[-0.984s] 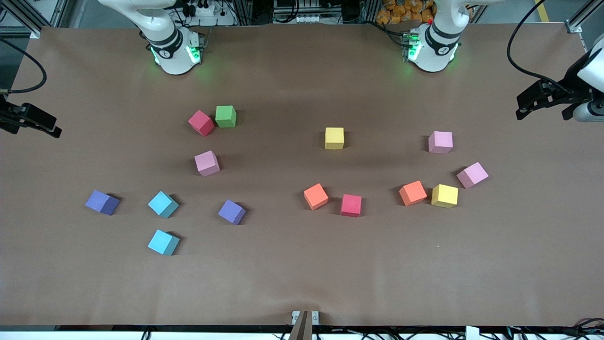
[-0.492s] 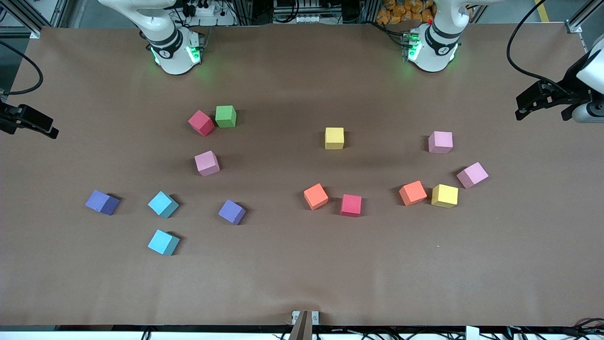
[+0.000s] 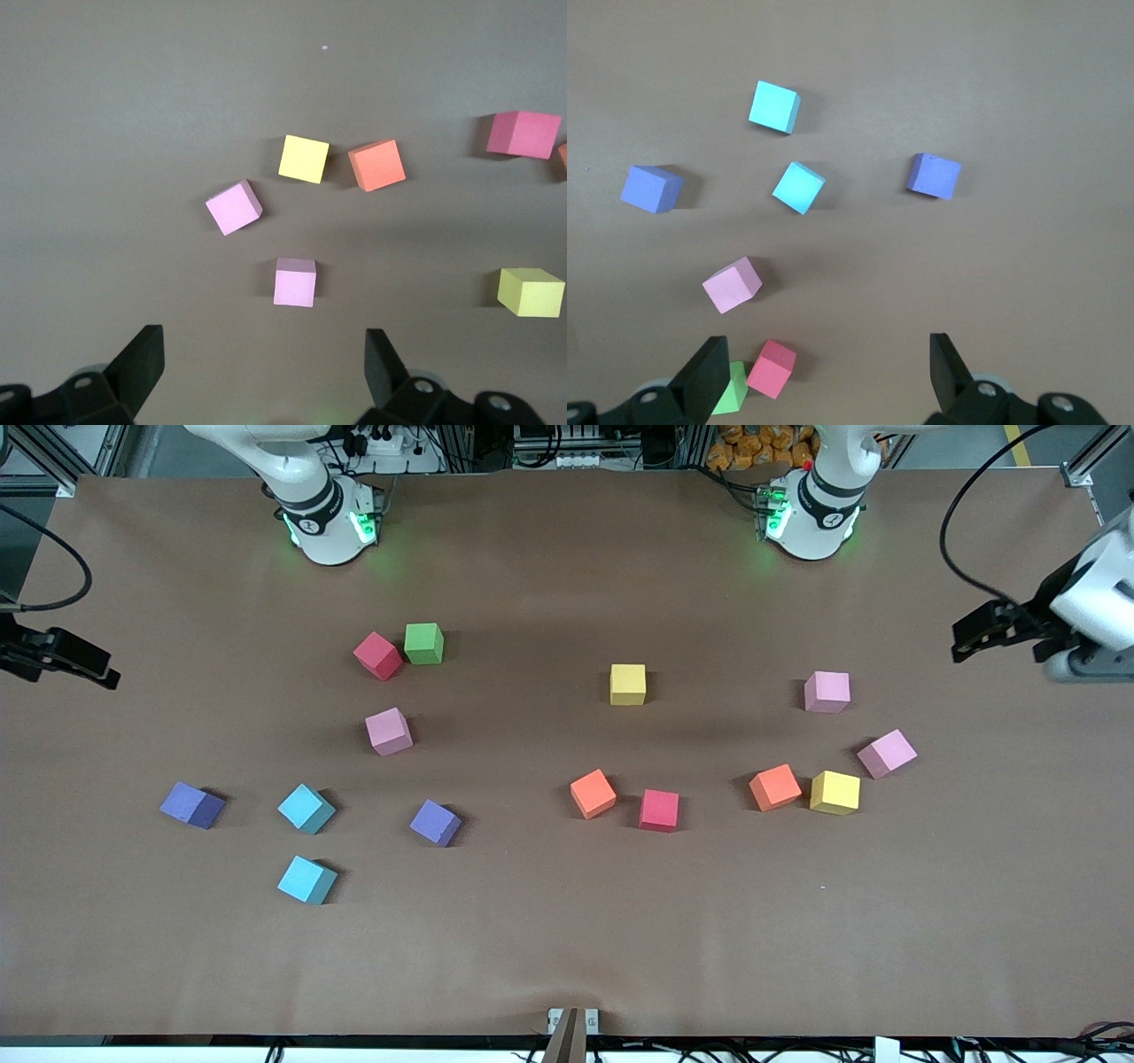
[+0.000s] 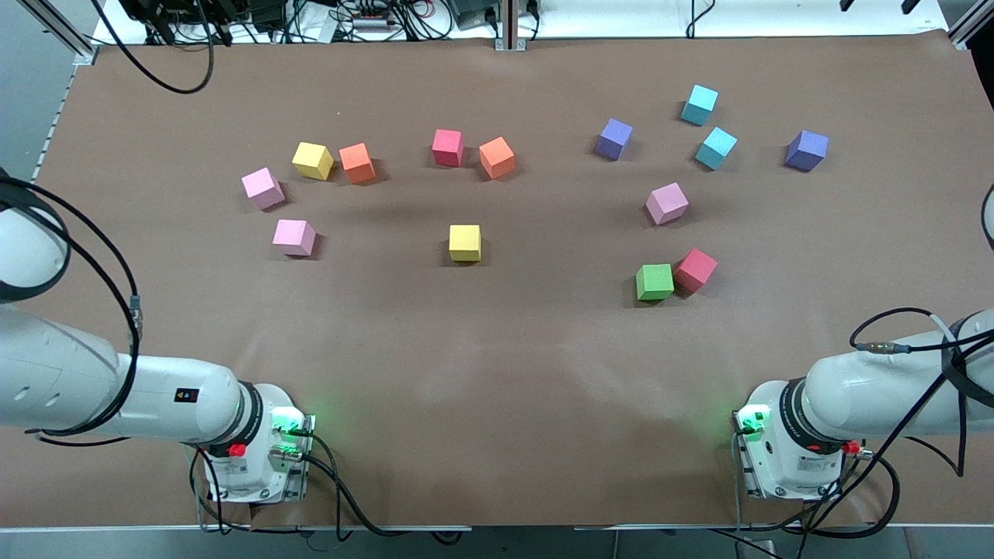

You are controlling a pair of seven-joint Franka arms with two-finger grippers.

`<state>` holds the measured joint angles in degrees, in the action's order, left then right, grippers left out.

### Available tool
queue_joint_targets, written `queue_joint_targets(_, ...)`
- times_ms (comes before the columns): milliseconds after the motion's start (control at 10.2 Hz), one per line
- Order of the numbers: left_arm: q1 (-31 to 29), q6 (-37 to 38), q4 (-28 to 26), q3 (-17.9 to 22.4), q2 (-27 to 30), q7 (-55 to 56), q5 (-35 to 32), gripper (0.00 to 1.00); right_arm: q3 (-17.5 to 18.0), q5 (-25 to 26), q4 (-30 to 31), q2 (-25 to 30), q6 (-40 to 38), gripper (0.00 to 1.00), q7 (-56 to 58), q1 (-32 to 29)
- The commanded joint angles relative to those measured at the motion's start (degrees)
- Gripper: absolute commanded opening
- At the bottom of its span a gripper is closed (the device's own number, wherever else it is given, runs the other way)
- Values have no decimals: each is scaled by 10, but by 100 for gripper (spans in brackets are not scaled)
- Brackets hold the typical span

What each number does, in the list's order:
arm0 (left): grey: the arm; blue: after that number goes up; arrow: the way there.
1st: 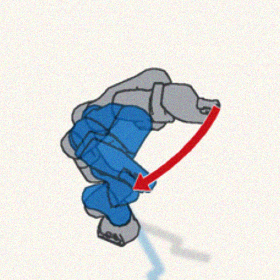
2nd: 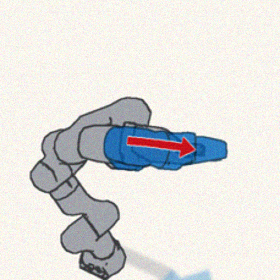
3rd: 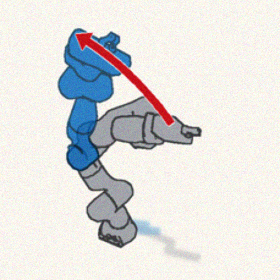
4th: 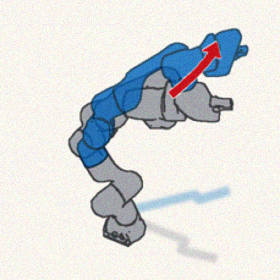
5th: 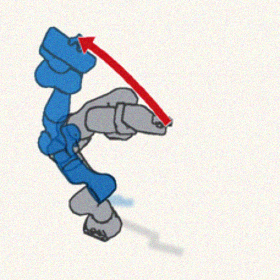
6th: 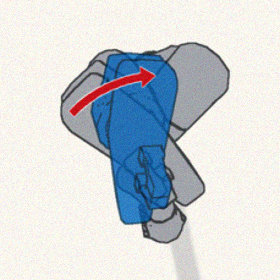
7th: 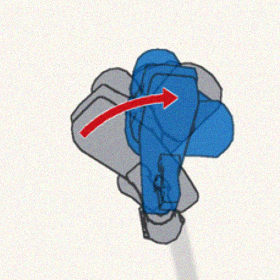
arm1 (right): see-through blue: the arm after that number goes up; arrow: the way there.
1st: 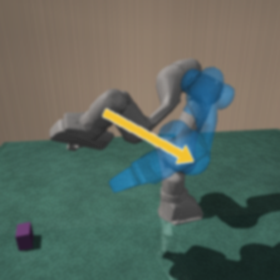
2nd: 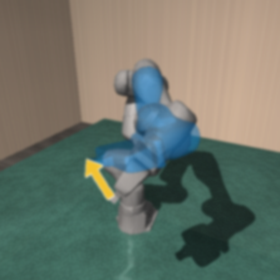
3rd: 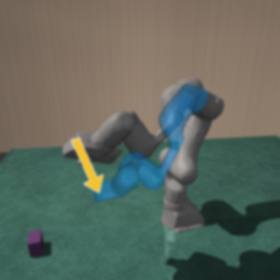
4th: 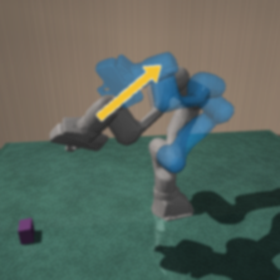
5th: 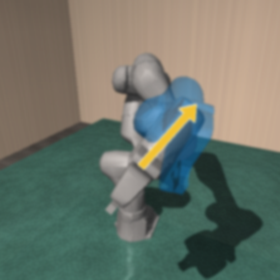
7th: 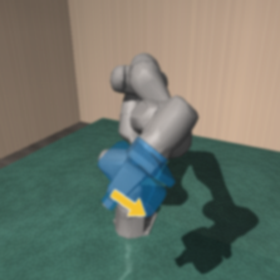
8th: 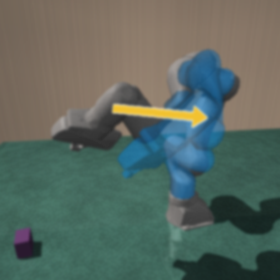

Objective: Form number 2 with 11 blocks
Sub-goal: 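Reach the right gripper to a cyan cube while the left gripper reaches a pink cube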

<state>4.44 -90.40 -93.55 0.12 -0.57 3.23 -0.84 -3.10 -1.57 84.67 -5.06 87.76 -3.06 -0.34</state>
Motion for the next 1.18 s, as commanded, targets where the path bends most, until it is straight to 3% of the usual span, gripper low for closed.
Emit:
queue_joint_targets(0, -8, -65, -76, -4, 12, 5, 25, 100, -2, -36, -12, -54, 15, 100, 2, 6)
queue_joint_targets(394, -9, -156, -219, -5, 56, 5, 44, 100, -2, -38, -13, -146, 96, 100, 4, 14)
queue_joint_targets(689, -8, -235, -371, -19, 113, 24, 48, 100, -2, -36, -9, -194, 164, 100, 112, 15)
queue_joint_targets(886, -8, -246, -409, -71, 78, 63, 39, 100, -2, -38, 8, -211, 201, 100, 116, 25)
queue_joint_targets(1082, -8, -322, -474, -73, 64, 64, 33, 100, -2, -38, 62, -215, 293, 100, 115, 30)
